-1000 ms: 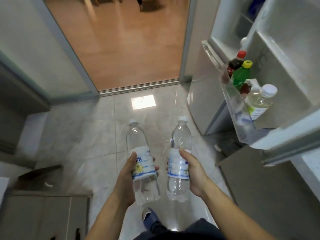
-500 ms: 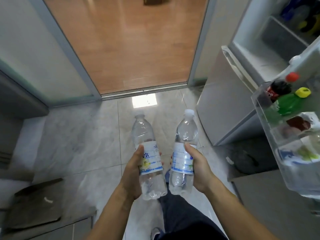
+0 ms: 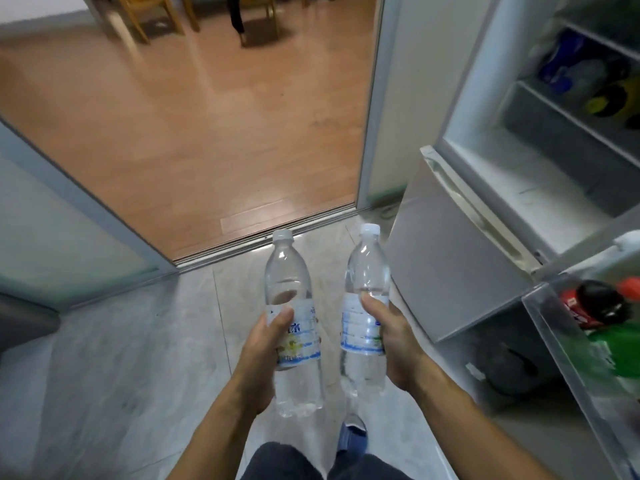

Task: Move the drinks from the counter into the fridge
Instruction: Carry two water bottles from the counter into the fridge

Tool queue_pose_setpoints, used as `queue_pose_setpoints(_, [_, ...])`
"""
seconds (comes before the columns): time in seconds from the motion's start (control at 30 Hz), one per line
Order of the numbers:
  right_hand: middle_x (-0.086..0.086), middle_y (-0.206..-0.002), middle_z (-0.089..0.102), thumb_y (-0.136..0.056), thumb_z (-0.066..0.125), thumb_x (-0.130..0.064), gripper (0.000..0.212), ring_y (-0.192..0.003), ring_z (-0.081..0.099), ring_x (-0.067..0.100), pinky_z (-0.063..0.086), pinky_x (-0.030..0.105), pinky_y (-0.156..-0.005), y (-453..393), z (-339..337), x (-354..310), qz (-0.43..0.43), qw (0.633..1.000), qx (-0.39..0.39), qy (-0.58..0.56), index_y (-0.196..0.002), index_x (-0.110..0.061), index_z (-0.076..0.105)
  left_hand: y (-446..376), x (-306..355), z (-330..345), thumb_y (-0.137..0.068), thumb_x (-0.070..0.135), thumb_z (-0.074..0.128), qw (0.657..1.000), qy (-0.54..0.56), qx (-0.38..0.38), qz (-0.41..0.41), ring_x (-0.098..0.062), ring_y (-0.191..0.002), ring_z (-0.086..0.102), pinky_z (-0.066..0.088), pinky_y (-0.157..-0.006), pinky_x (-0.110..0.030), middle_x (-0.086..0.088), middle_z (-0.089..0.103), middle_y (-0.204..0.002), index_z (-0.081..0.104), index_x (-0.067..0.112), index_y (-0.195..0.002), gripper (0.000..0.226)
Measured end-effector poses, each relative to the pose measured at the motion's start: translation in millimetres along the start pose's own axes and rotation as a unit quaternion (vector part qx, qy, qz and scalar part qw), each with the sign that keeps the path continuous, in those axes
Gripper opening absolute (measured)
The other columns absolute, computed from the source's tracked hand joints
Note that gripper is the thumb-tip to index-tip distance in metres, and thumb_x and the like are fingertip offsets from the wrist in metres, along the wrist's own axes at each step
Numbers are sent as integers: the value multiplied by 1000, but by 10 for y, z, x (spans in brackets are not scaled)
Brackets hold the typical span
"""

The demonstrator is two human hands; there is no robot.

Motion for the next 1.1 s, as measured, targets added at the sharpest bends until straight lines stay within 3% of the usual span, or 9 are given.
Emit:
queue_pose_setpoints(0.1, [16,-113,73,-82,63,-47,48,-104,70,37,55,53,-94,-312,-6,-163,-12,1000,17,-1,-120,-19,66,-467,144,-4,-76,58,67,1000,-7,-23,-11,-26,-85,74,58,-62,-27,-10,75,-99,63,16,-116,57])
queue_pose_setpoints(0.2, [16,-110,74,-79,66,-47,39,-100,72,36,57,52,-89,-605,-35,-318,-21,998,62,-27,-110,-25,71,-972,281,16,-82,51,62,998,-20,-58,-25,-26,-85,74,58,-61,-26,-10,76,-100,60,14,-120,53])
queue_pose_setpoints(0.33, [15,-106,75,-73,73,-46,58,-97,73,34,57,52,-91,-905,-93,-567,-38,984,164,-58,-120,-13,65,-1629,580,94,-89,42,57,992,-22,-120,-39,-27,-88,74,58,-62,-29,-9,75,-102,58,24,-126,41])
queue_pose_setpoints(0.43, [15,-104,75,-71,77,-44,59,-97,73,33,57,51,-91,-1015,-77,-833,-64,968,227,-86,-119,-12,64,-2063,876,215,-86,44,65,983,-18,-171,-67,-30,-89,73,58,-64,-35,-13,74,-105,61,19,-124,46])
queue_pose_setpoints(0.57, [4,-90,78,-66,75,-47,55,-79,75,21,61,32,-67,-1055,-160,-1147,-104,944,291,-114,-112,-19,65,-2492,1260,540,-72,55,69,966,-17,-246,-74,-35,-98,66,56,-82,-46,-19,68,-117,58,18,-132,71])
queue_pose_setpoints(0.67, [-1,-83,77,-67,73,-47,48,-71,74,15,56,25,-57,-1012,-289,-1300,-129,927,326,-129,-108,-23,65,-2660,1357,867,-73,55,69,949,-24,-297,-103,-33,-90,66,57,-72,-40,-18,67,-107,56,10,-132,76])
queue_pose_setpoints(0.87, [7,-99,78,-67,83,-46,57,-88,75,24,59,39,-81,-814,-812,-1560,-177,878,408,-176,-115,-20,67,-2722,1496,1798,-79,58,58,913,-9,-379,-147,-21,-70,68,57,-61,-33,-9,69,-85,67,10,-111,58])
queue_pose_setpoints(1.0, [8,-96,78,-81,73,-47,44,-82,76,24,60,34,-65,-795,-1281,-1846,-194,848,439,-224,-115,-19,67,-2775,1710,2462,-72,51,63,900,-36,-412,-136,-22,-70,70,57,-61,-35,-10,72,-84,68,11,-108,55])
queue_pose_setpoints(1.1, [13,-103,76,-84,72,-44,43,-94,73,34,59,49,-87,-776,-1643,-2212,-222,823,465,-237,-117,-19,66,-2862,1928,2927,-68,46,65,895,-37,-428,-123,-24,-72,71,57,-61,-35,-12,73,-87,65,9,-117,61])
Point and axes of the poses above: each hand's wrist, its own y-axis away from the middle knuckle, its own z-axis out of the palm, x = y × z, the point moved 10 cm from there along -y, towards the middle knuckle
